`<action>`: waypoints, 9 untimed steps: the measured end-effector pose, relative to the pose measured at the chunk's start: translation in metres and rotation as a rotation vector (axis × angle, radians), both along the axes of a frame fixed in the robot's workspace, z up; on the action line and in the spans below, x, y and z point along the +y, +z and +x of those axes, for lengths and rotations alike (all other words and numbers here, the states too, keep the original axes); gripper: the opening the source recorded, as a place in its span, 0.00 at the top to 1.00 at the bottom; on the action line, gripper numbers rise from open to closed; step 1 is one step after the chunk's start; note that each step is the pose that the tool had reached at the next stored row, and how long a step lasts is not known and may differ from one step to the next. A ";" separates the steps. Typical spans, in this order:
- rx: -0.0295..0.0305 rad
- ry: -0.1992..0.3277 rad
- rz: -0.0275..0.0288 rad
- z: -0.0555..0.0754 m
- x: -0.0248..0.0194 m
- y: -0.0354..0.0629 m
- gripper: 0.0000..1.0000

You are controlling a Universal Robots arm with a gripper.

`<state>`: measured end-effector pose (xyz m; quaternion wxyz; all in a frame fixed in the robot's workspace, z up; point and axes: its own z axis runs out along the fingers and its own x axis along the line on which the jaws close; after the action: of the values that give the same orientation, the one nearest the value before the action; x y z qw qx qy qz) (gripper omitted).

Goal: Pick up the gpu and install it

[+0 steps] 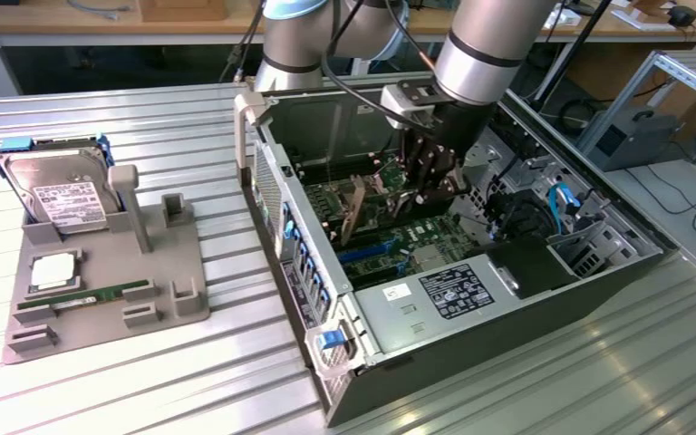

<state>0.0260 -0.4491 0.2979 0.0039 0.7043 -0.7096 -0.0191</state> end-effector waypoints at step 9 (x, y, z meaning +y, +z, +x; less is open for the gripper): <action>0.0000 0.000 0.0000 -0.002 -0.0029 -0.0033 0.73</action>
<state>0.0240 -0.4520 0.2946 0.0039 0.7043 -0.7096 -0.0192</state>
